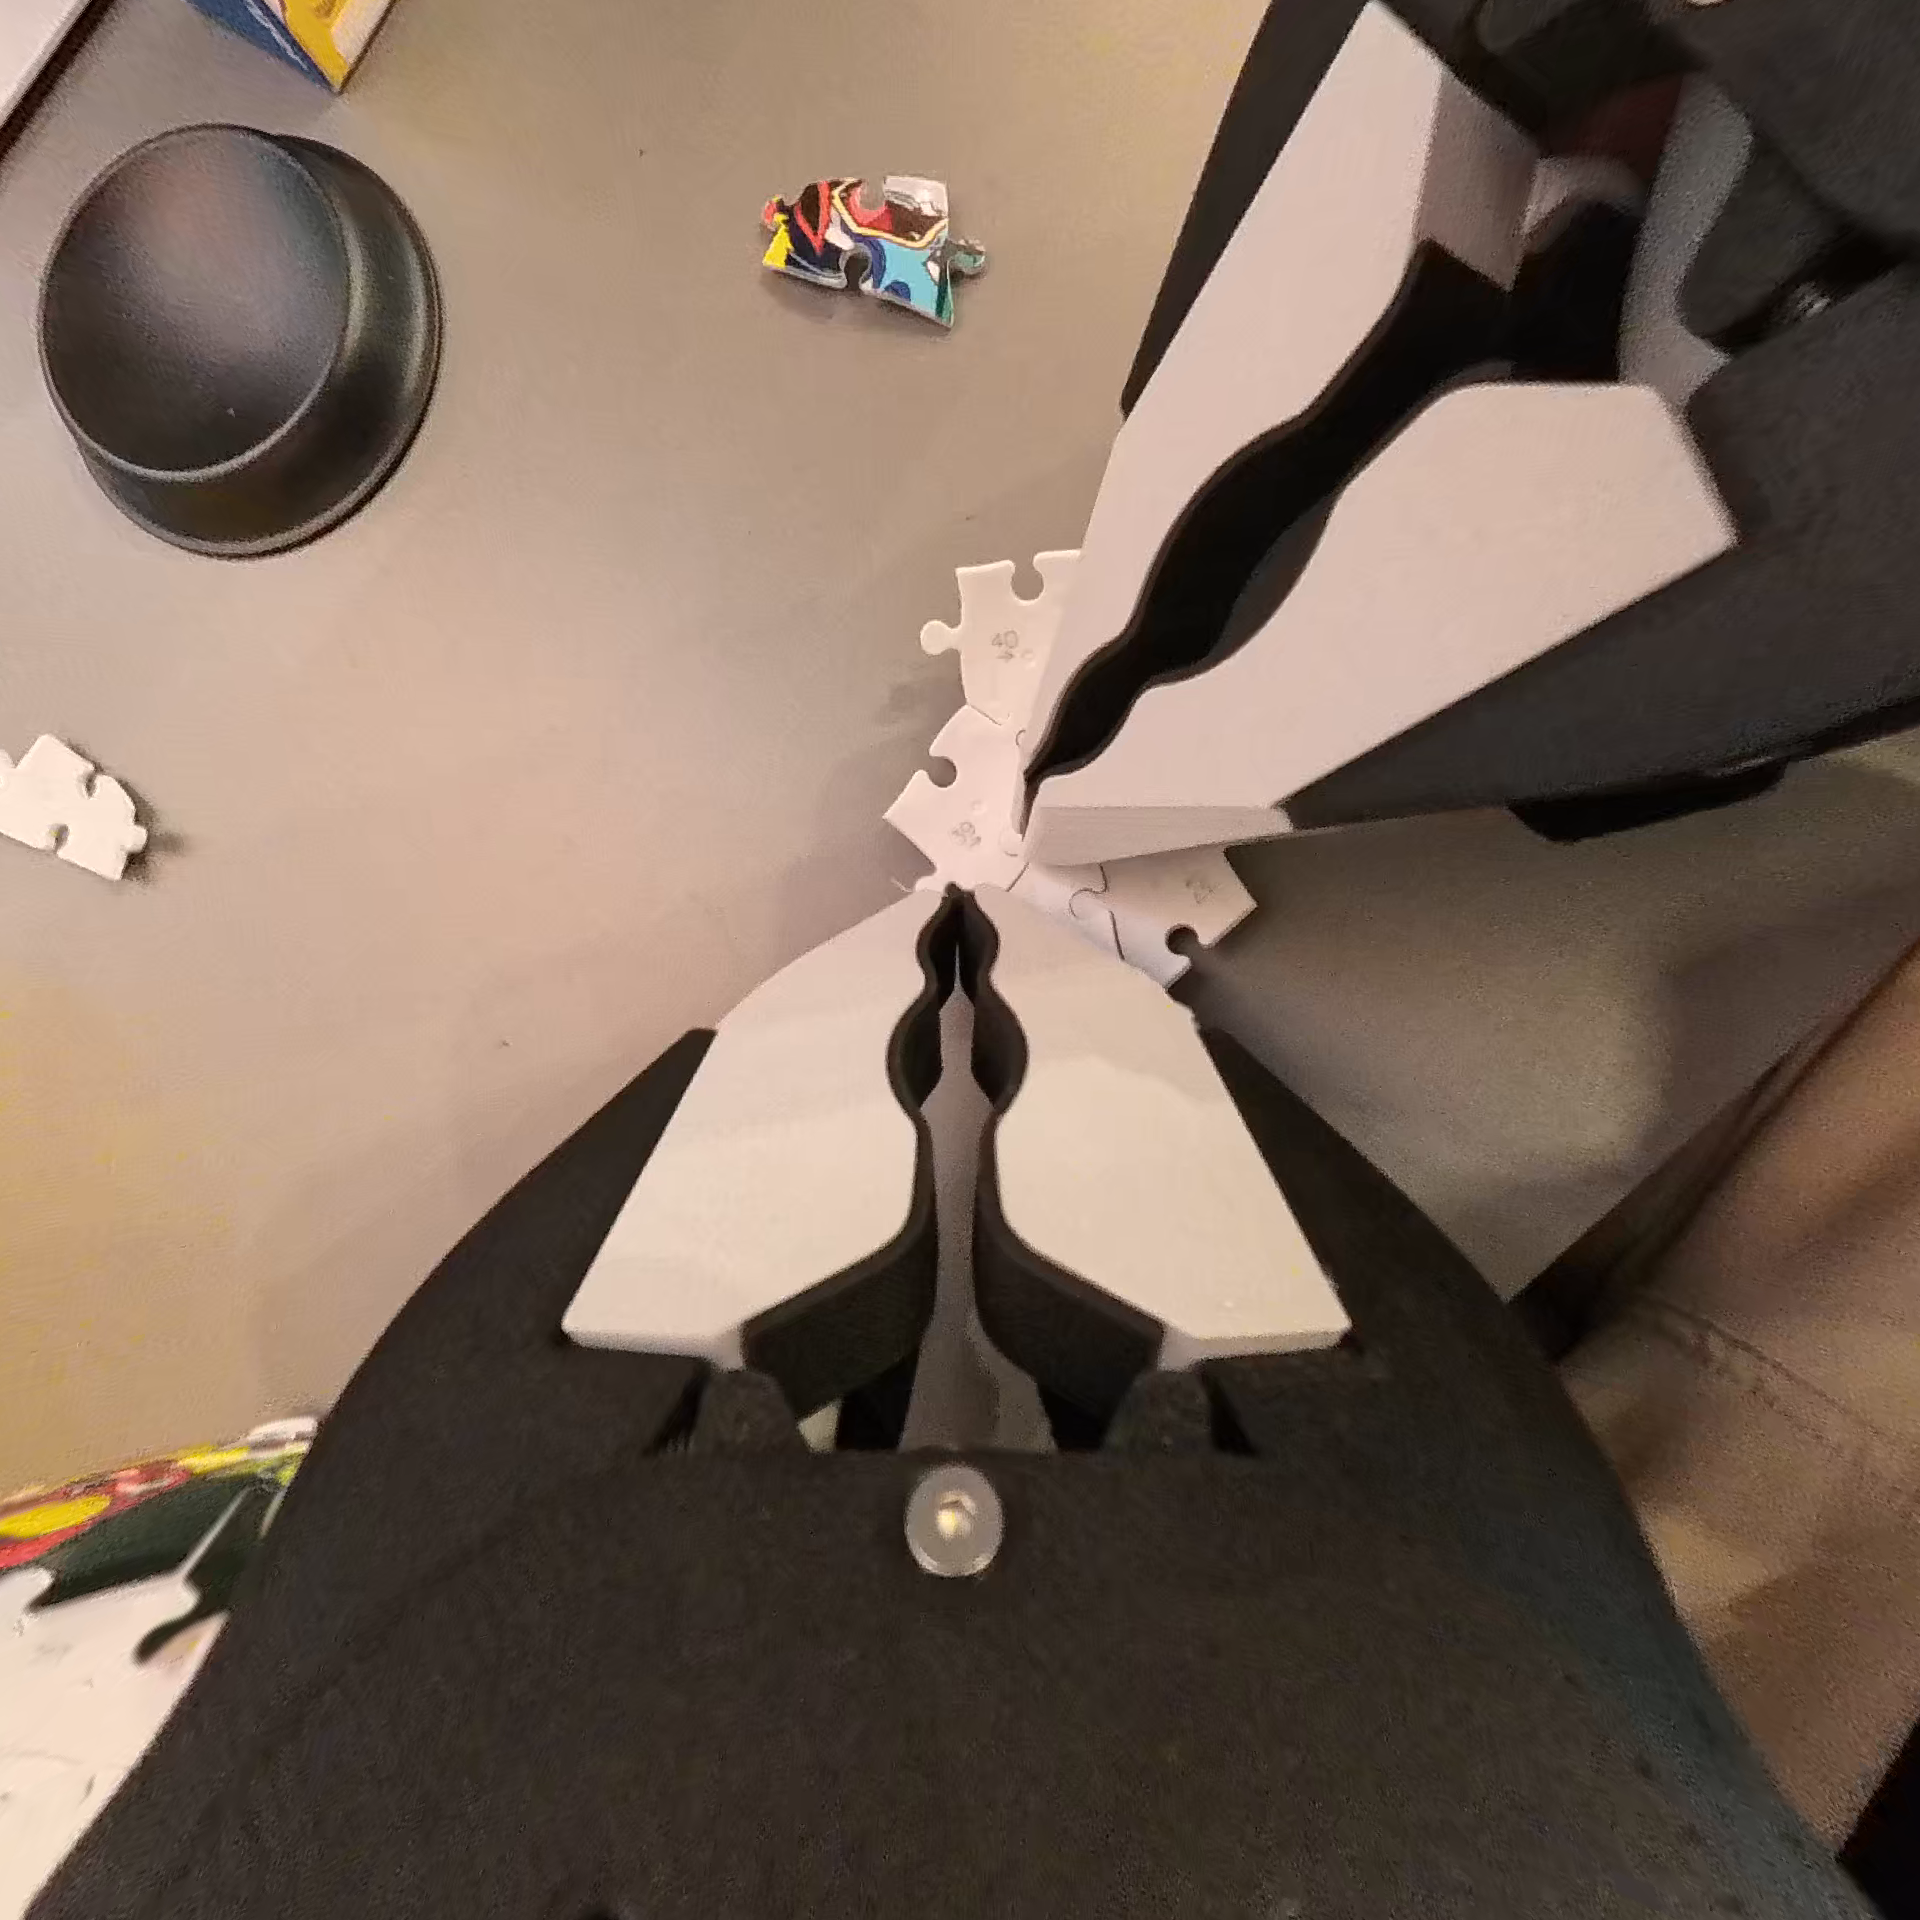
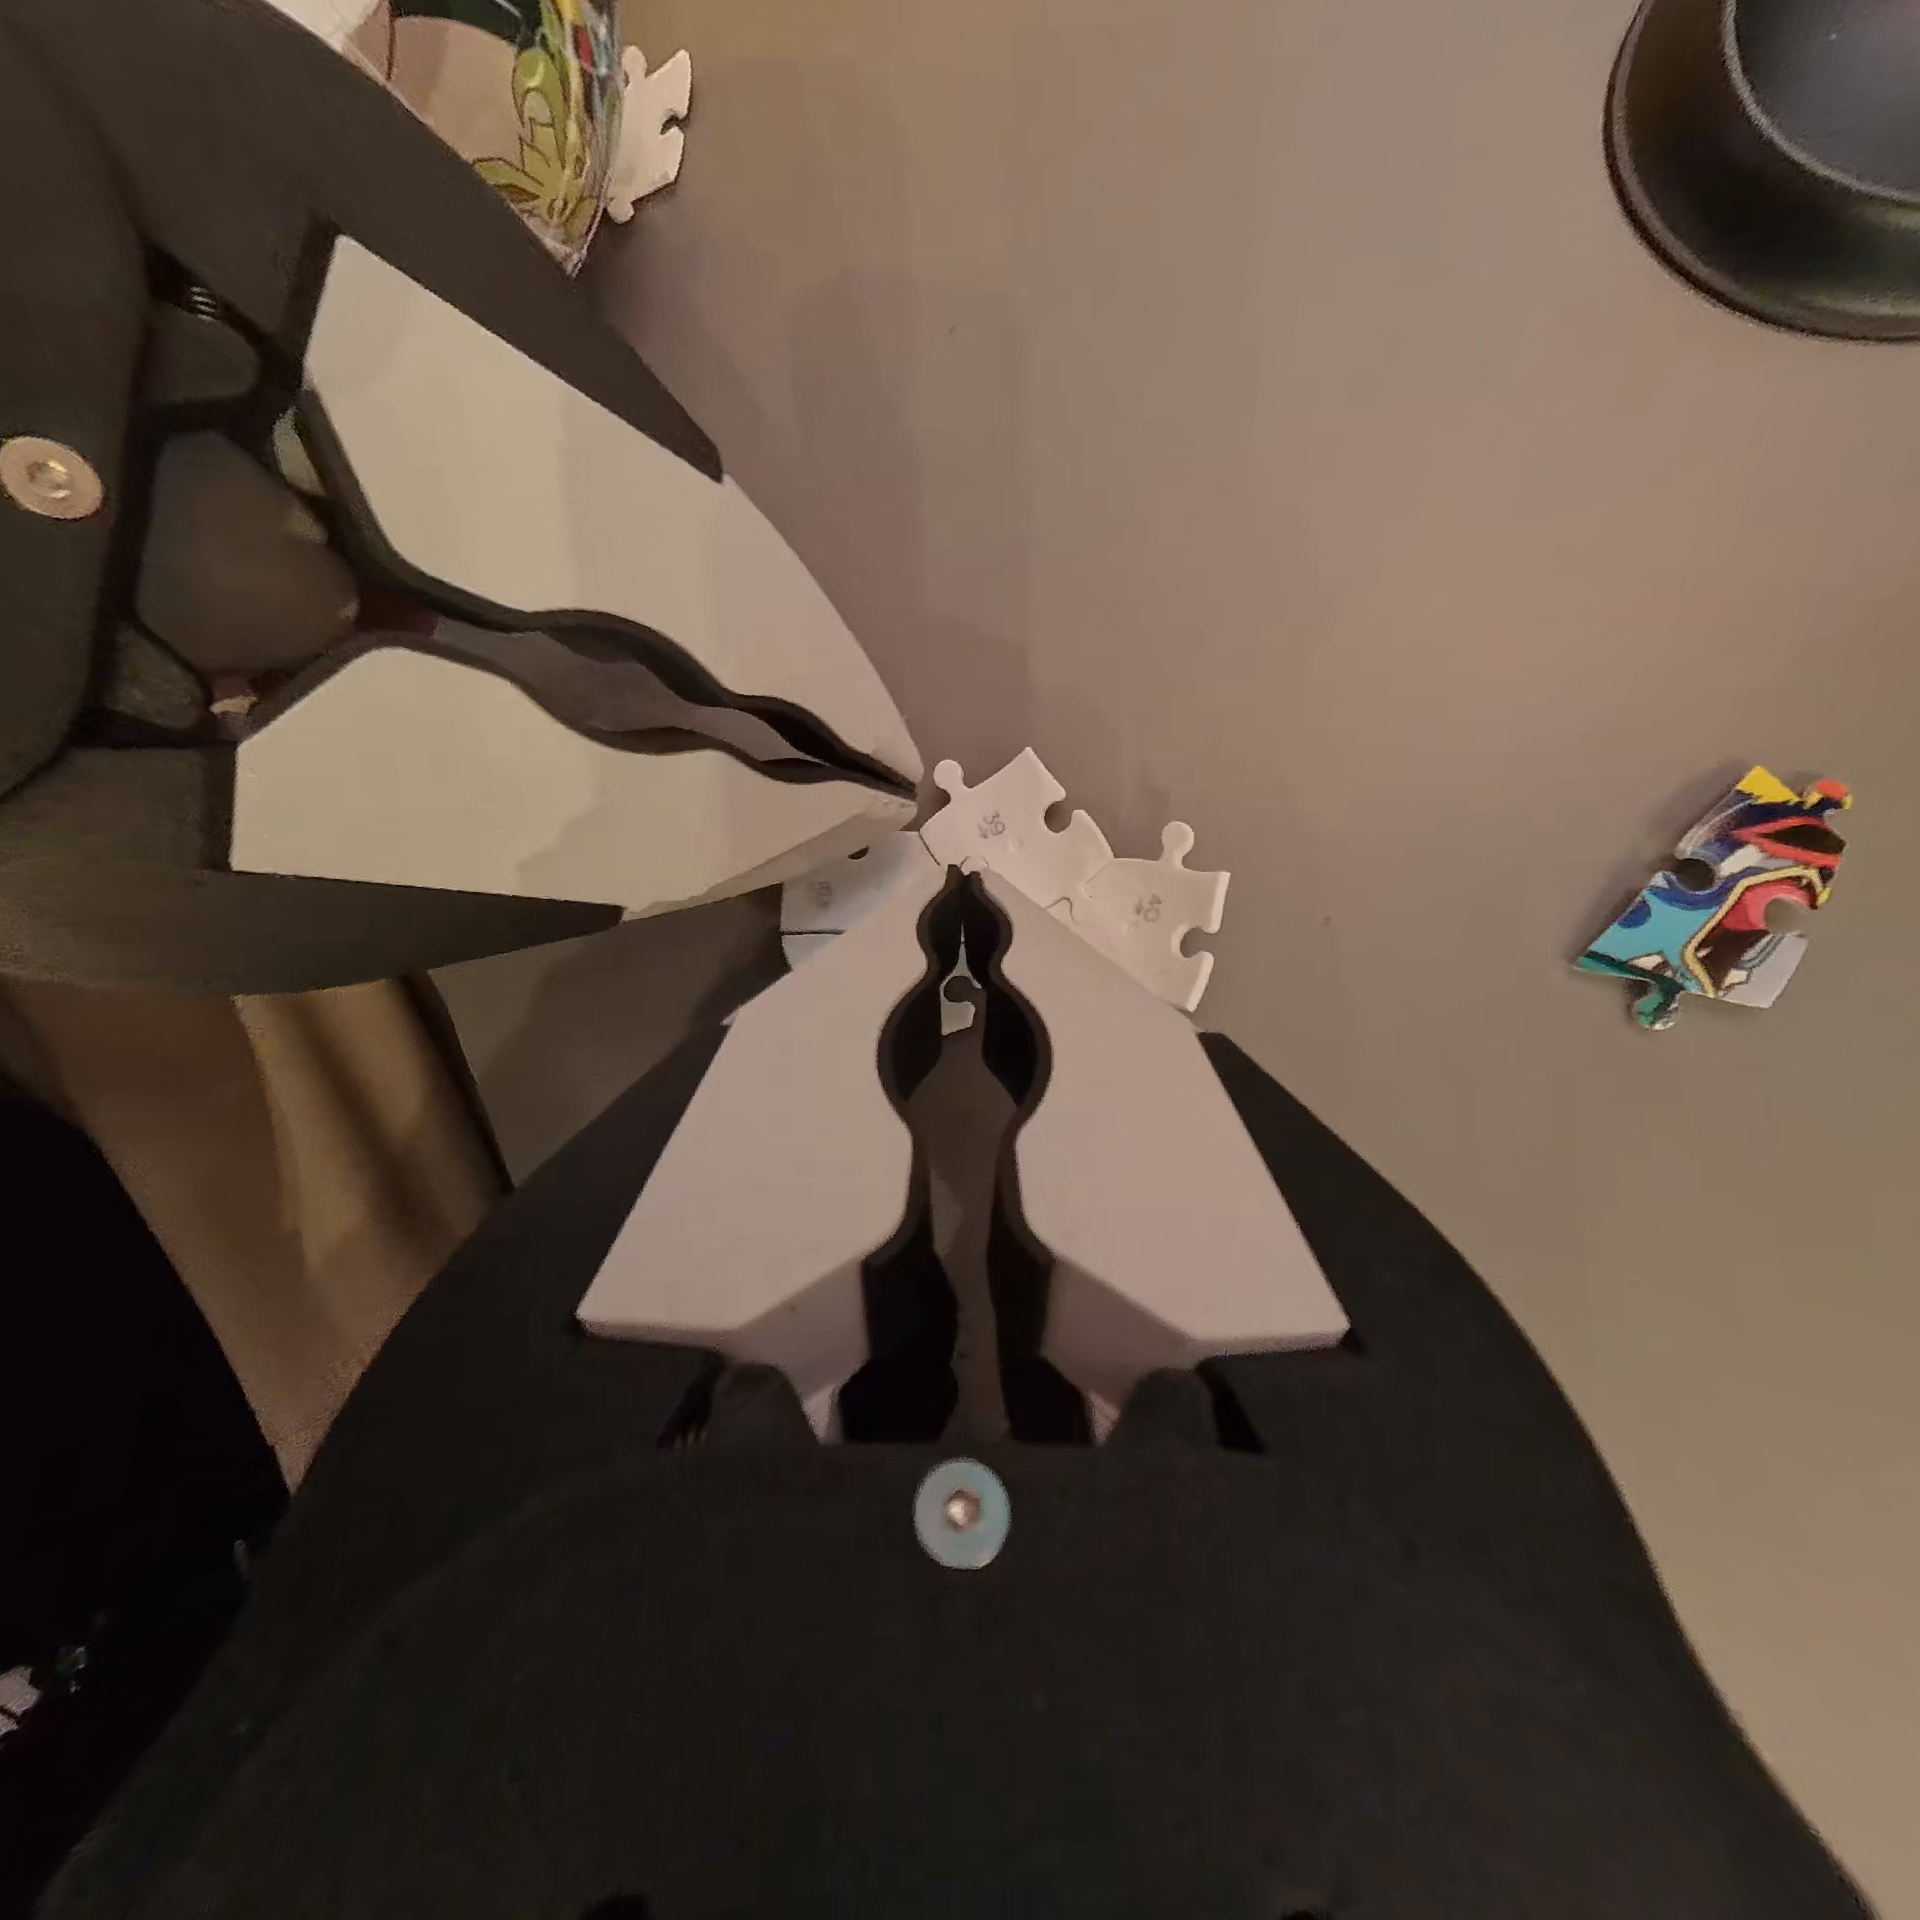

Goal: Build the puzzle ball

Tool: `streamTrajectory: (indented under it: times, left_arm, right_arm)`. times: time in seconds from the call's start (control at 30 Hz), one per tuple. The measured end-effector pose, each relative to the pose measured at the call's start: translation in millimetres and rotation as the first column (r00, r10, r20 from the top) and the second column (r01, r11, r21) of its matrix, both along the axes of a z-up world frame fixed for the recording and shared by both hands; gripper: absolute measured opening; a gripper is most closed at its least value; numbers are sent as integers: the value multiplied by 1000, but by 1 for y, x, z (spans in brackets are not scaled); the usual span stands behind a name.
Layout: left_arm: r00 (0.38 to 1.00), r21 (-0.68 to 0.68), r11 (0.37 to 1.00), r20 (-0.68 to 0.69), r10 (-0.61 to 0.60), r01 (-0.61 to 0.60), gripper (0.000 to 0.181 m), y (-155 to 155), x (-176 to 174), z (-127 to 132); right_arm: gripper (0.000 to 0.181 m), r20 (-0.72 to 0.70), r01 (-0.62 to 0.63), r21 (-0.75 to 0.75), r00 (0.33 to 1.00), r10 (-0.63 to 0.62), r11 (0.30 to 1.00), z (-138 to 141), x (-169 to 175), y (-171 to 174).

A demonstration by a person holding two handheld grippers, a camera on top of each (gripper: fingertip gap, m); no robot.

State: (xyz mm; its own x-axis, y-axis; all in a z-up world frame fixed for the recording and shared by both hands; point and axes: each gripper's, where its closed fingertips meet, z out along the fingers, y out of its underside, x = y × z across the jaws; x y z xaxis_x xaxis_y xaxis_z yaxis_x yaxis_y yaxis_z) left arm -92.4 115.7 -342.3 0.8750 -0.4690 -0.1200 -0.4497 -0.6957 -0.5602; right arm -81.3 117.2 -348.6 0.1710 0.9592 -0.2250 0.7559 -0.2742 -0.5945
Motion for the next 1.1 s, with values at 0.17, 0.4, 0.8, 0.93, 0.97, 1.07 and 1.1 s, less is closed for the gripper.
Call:
streamTrajectory:
  times: [0.17, 0.4, 0.8, 0.93, 0.97, 1.07, 1.1]
  left_arm:
    - [1000, 17, 1000, 0, 11, -11, 0, 2, -1, 2]
    - [1000, 31, 999, -1, 19, -19, 0, 6, 1, 1]
    - [1000, 12, 1000, -3, -7, 7, 0, 8, 4, -5]
    - [1000, -4, 1000, 9, -16, 16, 0, 7, 6, -7]
    - [1000, -3, 1000, 2, -16, 16, 0, 8, 6, -7]
    - [1000, -12, 1000, 29, -9, 9, 0, 8, 6, -8]
    - [999, -15, 1000, 32, -11, 12, 0, 7, 6, -8]
  right_arm:
    - [0, -49, 21, -22, 999, -22, 1000, 9, 2, 4]
    - [0, -57, 24, -3, 998, -25, 1000, 13, 5, 9]
    - [0, 72, -62, 120, 996, 54, 991, -1, 4, 2]
    - [0, 76, -80, 96, 994, 73, 992, -1, 4, 1]
    - [0, 64, -76, 67, 995, 71, 995, -1, 3, -1]
    - [0, 26, -48, 2, 999, 47, 999, 0, 2, -1]
    - [0, 16, -31, -22, 999, 32, 999, 1, 2, -1]
